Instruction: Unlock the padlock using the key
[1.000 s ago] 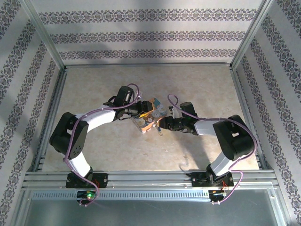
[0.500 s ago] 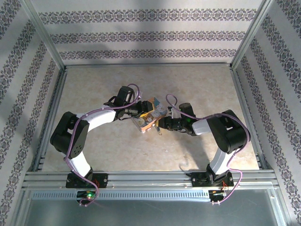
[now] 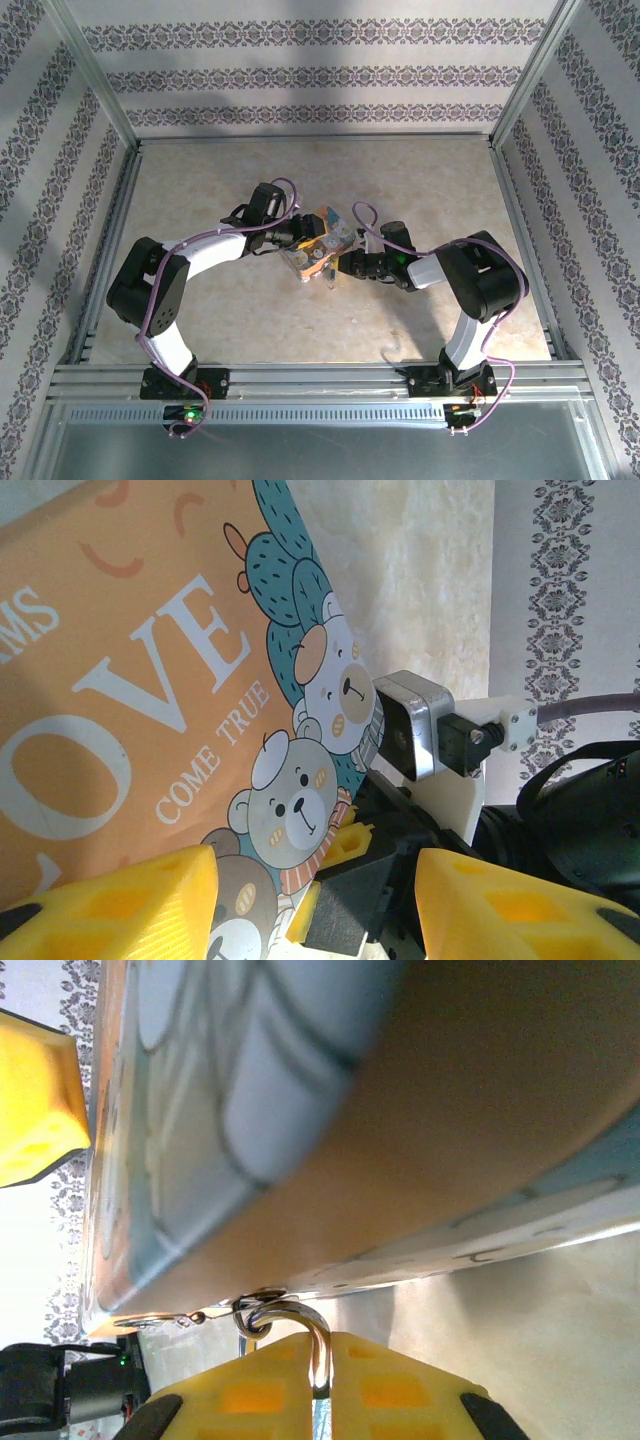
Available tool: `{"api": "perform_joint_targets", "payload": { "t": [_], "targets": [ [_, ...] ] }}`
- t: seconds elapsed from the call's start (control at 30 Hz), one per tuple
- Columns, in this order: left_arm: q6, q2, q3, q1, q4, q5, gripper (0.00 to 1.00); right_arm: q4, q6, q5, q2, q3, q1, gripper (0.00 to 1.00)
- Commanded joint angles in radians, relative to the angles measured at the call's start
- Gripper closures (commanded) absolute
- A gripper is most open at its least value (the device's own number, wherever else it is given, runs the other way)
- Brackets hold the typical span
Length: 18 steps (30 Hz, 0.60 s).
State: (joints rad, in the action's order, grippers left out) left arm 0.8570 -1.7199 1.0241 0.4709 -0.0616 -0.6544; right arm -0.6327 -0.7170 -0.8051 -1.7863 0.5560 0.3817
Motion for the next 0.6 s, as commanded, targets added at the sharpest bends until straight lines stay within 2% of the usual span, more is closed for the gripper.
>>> {"api": "perform_joint_targets", "payload": {
  "t": [0.0,0.13,0.57],
  "targets": [
    [-0.001,-0.007,-0.012,0.009,-0.025,0.001,0.45,-0.065,-0.042,0.009,-0.013,-0.024,-0.003,0.94],
    [0.0,0.0,-0.026,0.01,-0.025,0.006,0.45,-0.14,-0.126,0.044,-0.002,-0.056,-0.001,1.0],
    [0.003,0.01,-0.07,0.01,-0.044,0.01,0.46,-0.378,-0.435,0.212,-0.027,-0.106,0.06,1.0]
  ]
}}
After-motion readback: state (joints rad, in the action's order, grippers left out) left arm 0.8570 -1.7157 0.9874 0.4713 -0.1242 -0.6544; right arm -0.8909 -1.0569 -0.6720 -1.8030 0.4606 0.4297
